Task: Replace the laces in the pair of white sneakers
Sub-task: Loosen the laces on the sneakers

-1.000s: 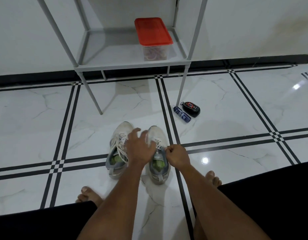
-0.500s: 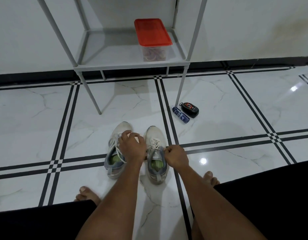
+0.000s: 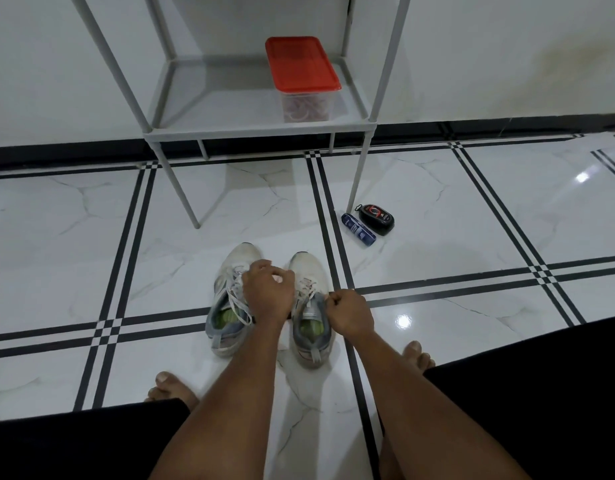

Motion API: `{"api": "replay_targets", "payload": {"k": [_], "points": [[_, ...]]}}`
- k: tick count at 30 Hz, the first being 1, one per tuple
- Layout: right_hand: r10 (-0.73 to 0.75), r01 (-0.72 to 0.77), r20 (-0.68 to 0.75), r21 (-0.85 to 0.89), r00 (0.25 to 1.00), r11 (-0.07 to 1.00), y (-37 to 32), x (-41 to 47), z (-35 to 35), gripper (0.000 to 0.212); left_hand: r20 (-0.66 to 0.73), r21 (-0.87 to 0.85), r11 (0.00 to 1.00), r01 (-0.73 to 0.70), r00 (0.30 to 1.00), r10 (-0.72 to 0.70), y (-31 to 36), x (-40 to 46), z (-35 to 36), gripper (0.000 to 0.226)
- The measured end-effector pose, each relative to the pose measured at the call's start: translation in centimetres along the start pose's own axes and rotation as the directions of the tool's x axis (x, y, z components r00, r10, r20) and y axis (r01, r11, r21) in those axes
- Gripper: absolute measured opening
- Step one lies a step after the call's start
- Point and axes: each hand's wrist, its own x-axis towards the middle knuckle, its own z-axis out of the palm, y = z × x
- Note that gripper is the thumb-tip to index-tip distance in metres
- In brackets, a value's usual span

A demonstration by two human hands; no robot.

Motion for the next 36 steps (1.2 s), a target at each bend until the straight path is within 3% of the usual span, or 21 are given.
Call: {"api": "replay_targets", "payload": {"k": [1, 3, 5, 6, 8, 9, 11, 14, 19, 22, 24, 27, 30, 32, 34, 36], "points": [[0.0, 0.0, 0.0, 0.007, 1.0, 1.0, 0.2, 0.1, 0.1, 0.038, -0.046, 0.079, 0.997, -0.001, 0.999, 0.004, -0.2, 0.4, -0.5, 0.033], [-0.003, 0.003, 0.004, 0.005, 1.0, 1.0, 0.3, 0.1, 0.2, 0.037, -0.035, 0.219, 0.976, -0.025, 0.999, 0.033, -0.7, 0.3, -1.3, 0.081], [0.004, -0.003, 0.01, -0.021, 1.0, 1.0, 0.0, 0.0, 0.3, 0.035, 0.123, 0.153, 0.983, -0.104, 0.989, 0.085, -0.8, -0.9, -1.5, 0.103], [0.016, -0.016, 0.009, -0.033, 1.0, 0.999, -0.2, -0.1, 0.3, 0.032, 0.244, 0.104, 0.984, -0.142, 0.963, 0.113, -1.1, -1.6, -1.1, 0.097], [0.031, -0.031, 0.0, -0.024, 1.0, 0.999, -0.5, -0.2, 0.1, 0.025, 0.414, 0.065, 0.974, -0.215, 0.894, 0.17, -2.0, -3.1, -0.2, 0.061], [0.014, -0.014, -0.002, -0.005, 1.0, 1.0, -0.6, -0.2, 0.0, 0.025, 0.397, 0.044, 0.978, -0.206, 0.902, 0.172, -2.7, -3.8, 0.4, 0.04], [-0.081, 0.082, 0.025, -0.027, 0.996, 0.996, -0.7, -0.2, 0.1, 0.032, 0.279, -0.068, 0.998, 0.008, 0.96, 0.011, -3.6, -4.8, 1.2, 0.016], [-0.225, 0.244, 0.123, -0.174, 0.967, 0.954, -1.3, -0.2, 0.8, 0.039, 0.286, -0.136, 0.951, 0.278, 0.93, -0.231, -4.3, -4.4, 1.7, 0.016], [-0.364, 0.371, 0.093, -0.365, 0.927, 0.854, -2.4, 0.2, 1.1, 0.026, 0.339, -0.168, 0.908, 0.383, 0.888, -0.312, -4.8, -3.9, 1.7, 0.013], [-0.24, 0.178, -0.141, -0.354, 0.96, 0.918, -2.2, 0.6, 0.4, 0.028, 0.344, -0.191, 0.89, 0.414, 0.877, -0.335, -5.0, -4.2, 1.9, 0.013], [-0.182, 0.109, -0.21, -0.318, 0.961, 0.942, -1.9, 0.4, 0.6, 0.031, 0.355, -0.185, 0.877, 0.443, 0.863, -0.36, -5.3, -4.1, 2.0, 0.014], [-0.287, 0.261, -0.08, -0.238, 0.954, 0.935, -1.7, -0.2, 1.0, 0.031, 0.377, -0.192, 0.868, 0.459, 0.851, -0.366, -5.8, -3.8, 2.3, 0.014], [-0.395, 0.389, 0.061, -0.365, 0.917, 0.846, -2.0, -0.2, 1.2, 0.02, 0.399, -0.225, 0.852, 0.472, 0.843, -0.361, -6.0, -3.9, 2.1, 0.011], [-0.393, 0.362, -0.049, -0.297, 0.918, 0.883, -2.5, -0.3, 1.4, 0.014, 0.395, -0.244, 0.843, 0.478, 0.843, -0.364, -6.2, -3.9, 2.0, 0.011], [-0.174, 0.145, -0.324, -0.112, 0.93, 0.983, -3.3, 0.0, 0.7, 0.013, 0.404, -0.255, 0.829, 0.498, 0.834, -0.377, -6.4, -3.9, 2.0, 0.012], [-0.027, 0.008, -0.511, -0.039, 0.859, 0.999, -3.7, 0.7, -0.5, 0.018, 0.415, -0.251, 0.821, 0.513, 0.823, -0.388, -6.3, -3.8, 2.0, 0.012]]}}
